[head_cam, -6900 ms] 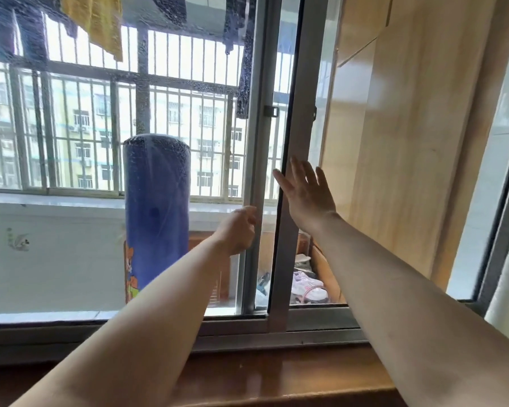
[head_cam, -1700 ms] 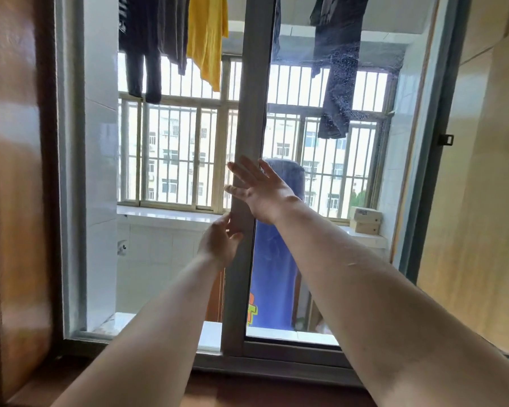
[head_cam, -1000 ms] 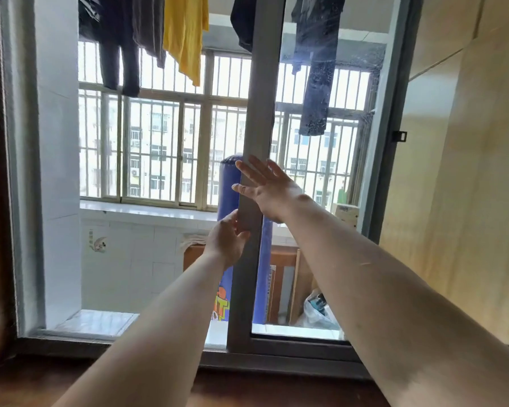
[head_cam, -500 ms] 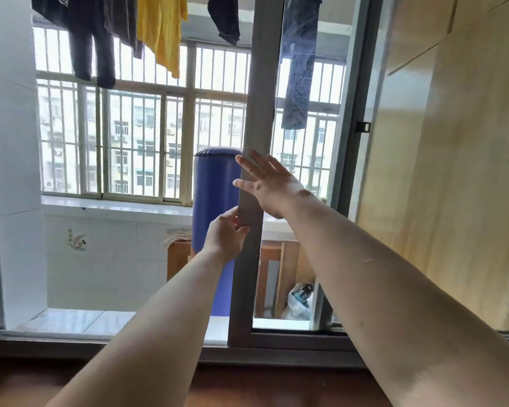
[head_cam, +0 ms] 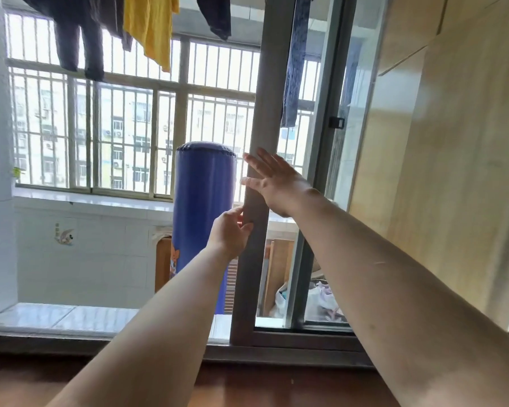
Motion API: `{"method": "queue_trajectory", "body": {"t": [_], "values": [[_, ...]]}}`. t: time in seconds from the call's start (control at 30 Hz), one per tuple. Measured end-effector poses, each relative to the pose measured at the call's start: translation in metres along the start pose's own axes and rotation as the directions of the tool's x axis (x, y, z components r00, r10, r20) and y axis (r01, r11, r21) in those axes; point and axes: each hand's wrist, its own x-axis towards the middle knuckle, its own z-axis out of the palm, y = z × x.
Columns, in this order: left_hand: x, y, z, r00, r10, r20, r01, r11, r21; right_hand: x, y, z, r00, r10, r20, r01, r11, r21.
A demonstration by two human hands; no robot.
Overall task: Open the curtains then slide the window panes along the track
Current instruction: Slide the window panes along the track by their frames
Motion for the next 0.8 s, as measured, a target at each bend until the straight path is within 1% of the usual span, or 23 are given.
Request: {"method": "queue_trajectory", "body": {"t": [0.33, 0.43, 0.53, 0.8], "values": [[-0.008, 0.026, 0.04, 0.999, -0.022, 0.026, 0.023, 0.998, -0.061, -0.024, 0.035, 0.011, 1.0, 0.03, 0.011, -0.03, 0.999, 0.029], [-0.009, 0.032, 0.048, 0.999, -0.024, 0.033, 0.026, 0.997, -0.071, -0.027, 0.043, 0.016, 1.0, 0.019, 0.001, -0.019, 0.999, 0.032], [-0.011, 0.039, 0.056, 0.999, -0.037, 0.028, 0.039, 0.998, -0.057, -0.03, 0.052, 0.021, 1.0, 0.013, 0.003, -0.013, 1.0, 0.022], [-0.015, 0.059, 0.079, 0.999, -0.04, 0.022, 0.04, 0.999, -0.03, -0.05, 0.073, 0.023, 0.999, 0.032, 0.027, -0.033, 0.998, 0.061]]}}
